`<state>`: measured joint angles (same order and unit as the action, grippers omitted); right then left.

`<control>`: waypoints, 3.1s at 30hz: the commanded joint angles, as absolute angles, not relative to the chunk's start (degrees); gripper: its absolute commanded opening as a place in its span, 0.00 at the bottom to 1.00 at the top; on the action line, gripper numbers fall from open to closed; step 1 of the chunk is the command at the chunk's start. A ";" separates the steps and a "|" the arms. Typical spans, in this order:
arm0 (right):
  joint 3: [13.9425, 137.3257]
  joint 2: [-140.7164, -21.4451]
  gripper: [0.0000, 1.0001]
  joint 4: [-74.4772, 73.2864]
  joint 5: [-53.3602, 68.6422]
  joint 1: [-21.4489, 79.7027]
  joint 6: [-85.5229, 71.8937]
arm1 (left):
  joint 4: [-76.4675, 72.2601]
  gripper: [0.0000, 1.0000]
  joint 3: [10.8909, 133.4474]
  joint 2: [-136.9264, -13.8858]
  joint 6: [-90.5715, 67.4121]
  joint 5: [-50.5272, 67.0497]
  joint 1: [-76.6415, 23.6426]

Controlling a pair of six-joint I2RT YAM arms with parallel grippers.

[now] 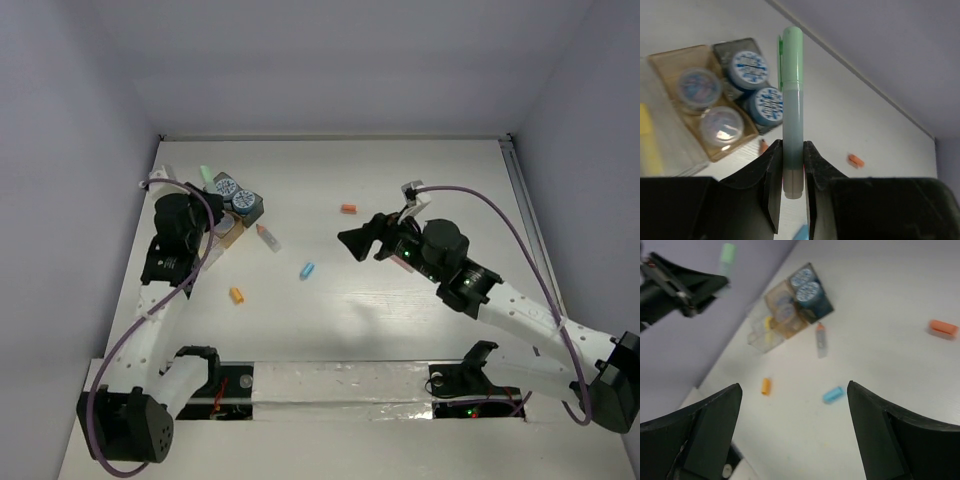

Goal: Sort the stationery into containers
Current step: Place the pen in the storage box, then pick up the pen from the center of the board.

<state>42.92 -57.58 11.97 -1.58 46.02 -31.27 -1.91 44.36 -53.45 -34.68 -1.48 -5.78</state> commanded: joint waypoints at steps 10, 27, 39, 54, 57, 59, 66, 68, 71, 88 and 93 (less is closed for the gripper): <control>39.55 -53.00 0.92 3.69 -3.34 41.48 -26.72 | -0.88 0.00 35.86 -57.64 -42.89 1.22 13.26; 39.29 -54.40 0.94 4.48 -2.29 40.96 -26.98 | -7.03 0.47 32.43 -63.90 -42.71 3.86 15.03; 40.78 -60.20 0.80 3.78 -2.19 40.96 -25.67 | -11.51 0.94 33.57 -54.41 -39.30 13.96 15.03; 54.04 -77.85 0.41 -16.85 -6.25 32.44 -15.83 | -8.35 0.99 36.73 -46.67 -21.20 35.59 -11.40; 55.37 -81.28 0.59 -20.03 -5.20 29.72 -14.07 | -6.51 0.99 38.14 -46.32 -18.38 37.26 -13.88; 57.82 -83.48 0.68 -23.18 -4.49 28.13 -12.93 | -6.76 0.99 38.06 -45.36 -18.37 38.23 -14.59; 64.07 -93.60 0.76 -28.55 1.67 22.41 -5.46 | -6.42 0.99 38.40 -42.72 -18.38 38.42 -16.08; 65.73 -95.87 0.76 -29.53 2.28 22.41 -4.14 | -4.49 0.99 39.20 -42.54 -17.23 35.88 -17.66; 67.14 -98.86 0.75 -31.29 2.54 22.41 -2.90 | -3.43 0.99 39.55 -42.01 -16.70 34.54 -18.46; 67.24 -105.56 0.52 -33.40 3.08 23.46 -4.13 | -2.37 0.99 39.90 -41.84 -16.35 32.08 -20.04; 67.50 -105.47 0.29 -31.21 3.42 25.14 -5.97 | -2.37 0.99 39.81 -41.84 -16.44 31.64 -20.04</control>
<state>67.72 -104.57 -31.46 2.50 23.55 -4.49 -0.95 37.17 -42.24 -17.04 31.88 -19.81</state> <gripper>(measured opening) 0.331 0.989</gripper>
